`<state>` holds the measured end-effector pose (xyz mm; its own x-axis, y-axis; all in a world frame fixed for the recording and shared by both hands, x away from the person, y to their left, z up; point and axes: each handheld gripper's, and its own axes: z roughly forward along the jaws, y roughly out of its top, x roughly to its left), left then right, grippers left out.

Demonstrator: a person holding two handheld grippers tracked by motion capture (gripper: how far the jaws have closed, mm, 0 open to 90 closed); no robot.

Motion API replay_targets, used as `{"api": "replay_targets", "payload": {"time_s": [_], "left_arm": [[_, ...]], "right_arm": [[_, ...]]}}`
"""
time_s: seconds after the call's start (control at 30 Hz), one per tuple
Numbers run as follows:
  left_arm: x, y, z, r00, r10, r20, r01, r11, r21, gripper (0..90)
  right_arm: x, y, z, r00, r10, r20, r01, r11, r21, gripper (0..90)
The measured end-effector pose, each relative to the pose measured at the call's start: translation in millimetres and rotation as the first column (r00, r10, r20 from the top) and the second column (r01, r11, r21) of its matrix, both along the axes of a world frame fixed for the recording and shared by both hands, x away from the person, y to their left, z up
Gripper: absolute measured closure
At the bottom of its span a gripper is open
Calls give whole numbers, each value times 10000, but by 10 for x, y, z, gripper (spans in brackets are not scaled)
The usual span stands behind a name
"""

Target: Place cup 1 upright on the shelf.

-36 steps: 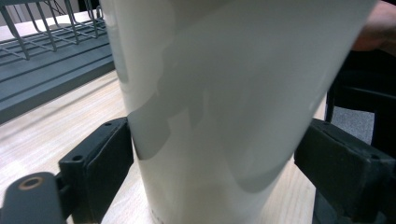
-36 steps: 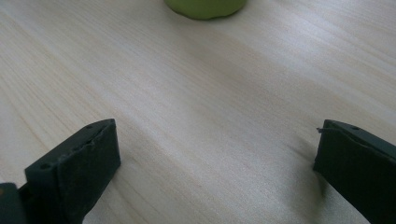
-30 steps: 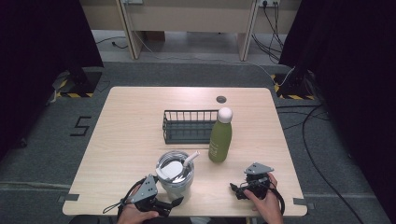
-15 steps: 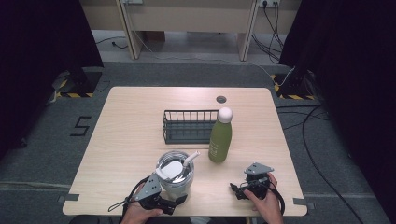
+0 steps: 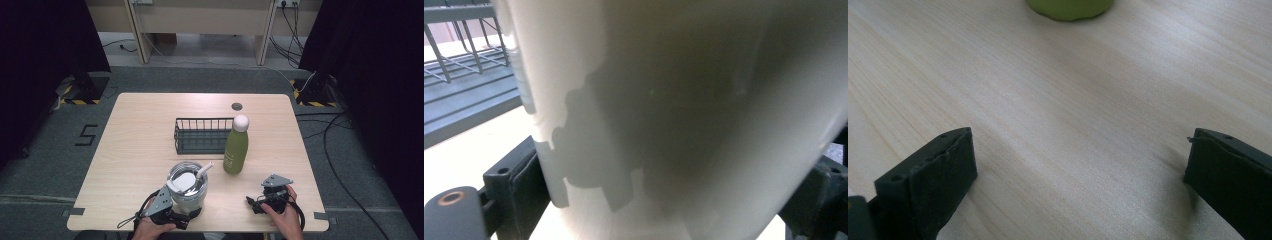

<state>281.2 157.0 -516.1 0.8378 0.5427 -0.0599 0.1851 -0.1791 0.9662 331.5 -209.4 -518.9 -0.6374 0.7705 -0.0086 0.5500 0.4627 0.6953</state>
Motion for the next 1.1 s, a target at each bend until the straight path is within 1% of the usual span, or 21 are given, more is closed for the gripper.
{"api": "replay_targets", "payload": {"time_s": [0.03,0.13,0.33,0.43,0.73,0.83,1.0,1.1], "left_arm": [[-5,3,-6,9999,17,110,-17,10000,27,101],[-1,4,-2,9999,5,102,-5,10000,40,103],[19,14,7,9999,78,-135,-80,9998,-166,106],[29,17,25,9999,-75,-128,75,10000,52,106],[73,40,53,9997,12,-230,-9,9999,102,107],[93,59,83,9999,53,-145,-52,10000,77,107],[140,91,179,9997,189,173,-190,9998,49,107],[179,112,237,9997,192,161,-192,9998,34,107]], "right_arm": [[0,0,0,10000,2,-1,-2,10000,-6,4],[0,0,0,10000,7,-4,-7,10000,-6,4],[0,1,0,10000,21,-1,-21,10000,-3,4],[0,1,0,10000,21,-4,-21,10000,-8,4],[0,1,1,10000,22,-7,-22,10000,-5,4],[0,1,1,10000,22,-7,-22,10000,-5,4],[0,1,1,10000,22,-6,-22,10000,-4,4],[0,1,1,10000,22,-5,-22,10000,-6,4]]}}
